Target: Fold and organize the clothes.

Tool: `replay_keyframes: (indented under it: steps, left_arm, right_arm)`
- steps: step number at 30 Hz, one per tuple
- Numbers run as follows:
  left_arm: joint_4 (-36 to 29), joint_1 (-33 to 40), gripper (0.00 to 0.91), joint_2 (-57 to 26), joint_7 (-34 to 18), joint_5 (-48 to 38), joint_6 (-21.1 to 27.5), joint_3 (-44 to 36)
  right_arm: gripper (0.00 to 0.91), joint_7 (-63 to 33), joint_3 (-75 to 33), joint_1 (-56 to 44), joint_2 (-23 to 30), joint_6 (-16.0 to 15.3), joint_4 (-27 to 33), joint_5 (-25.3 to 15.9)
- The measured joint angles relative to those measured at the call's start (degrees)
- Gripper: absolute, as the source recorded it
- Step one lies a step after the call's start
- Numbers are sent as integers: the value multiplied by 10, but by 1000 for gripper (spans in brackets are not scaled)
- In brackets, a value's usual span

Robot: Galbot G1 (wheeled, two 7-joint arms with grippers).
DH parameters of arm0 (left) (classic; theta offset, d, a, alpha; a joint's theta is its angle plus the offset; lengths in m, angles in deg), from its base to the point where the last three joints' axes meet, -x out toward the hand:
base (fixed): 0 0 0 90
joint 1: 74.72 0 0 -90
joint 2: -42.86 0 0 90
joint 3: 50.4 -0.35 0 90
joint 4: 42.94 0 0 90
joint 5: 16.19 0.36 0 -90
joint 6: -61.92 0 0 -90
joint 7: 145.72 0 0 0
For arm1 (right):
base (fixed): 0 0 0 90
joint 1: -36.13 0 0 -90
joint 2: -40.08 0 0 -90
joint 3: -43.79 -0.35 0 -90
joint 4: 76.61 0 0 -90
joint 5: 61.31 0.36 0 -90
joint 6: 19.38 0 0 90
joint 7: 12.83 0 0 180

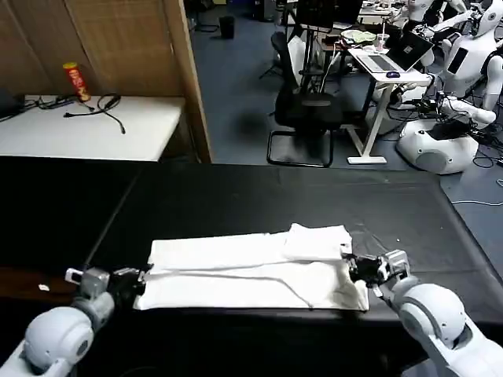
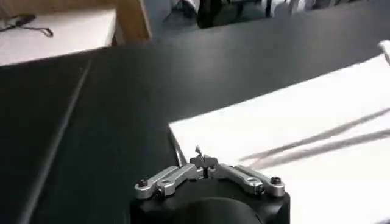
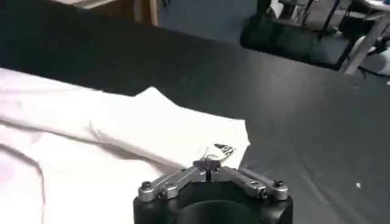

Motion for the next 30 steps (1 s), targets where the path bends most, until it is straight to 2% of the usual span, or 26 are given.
replay_keyframes:
  steps: [3,8,14,18,20,22,23,24,25,27,28,30]
  left_arm:
    - [-11,-6,878,0,-2,1,4,9]
    - [-6,16,878,11,-2,-7,-19,12]
    - [58,98,878,51,-4,-48,-32,-13]
    - [104,138,878,73,-3,-68,-31,-28]
    - [127,153,878,81,-2,-74,-31,-32]
    - [140,162,878,86,-1,-79,-31,-35]
    - [149,168,829,88,-1,-84,-31,-36]
    - [157,173,712,91,-1,-88,-31,-36]
    - [163,177,488,92,0,-90,-31,-37]
    - [175,183,146,95,0,-92,-31,-38]
    - [178,185,68,96,0,-93,-30,-38]
    - [180,184,10,96,1,-93,-28,-39]
  right_arm:
    - [878,-8,-28,-7,3,0,-11,12]
    - [878,-22,-38,19,29,3,20,-18]
    - [878,-21,-2,85,83,71,119,-48]
    - [878,-20,22,125,112,83,181,-61]
    - [751,-19,35,141,123,88,204,-66]
    - [575,-17,46,157,133,91,225,-74]
    - [536,-16,50,163,137,92,232,-78]
    - [497,-16,54,169,141,92,239,-79]
    - [410,-16,59,175,146,91,245,-82]
    - [273,-16,64,182,151,91,253,-85]
    - [176,-16,67,183,154,90,254,-86]
    - [146,-16,70,183,157,88,254,-87]
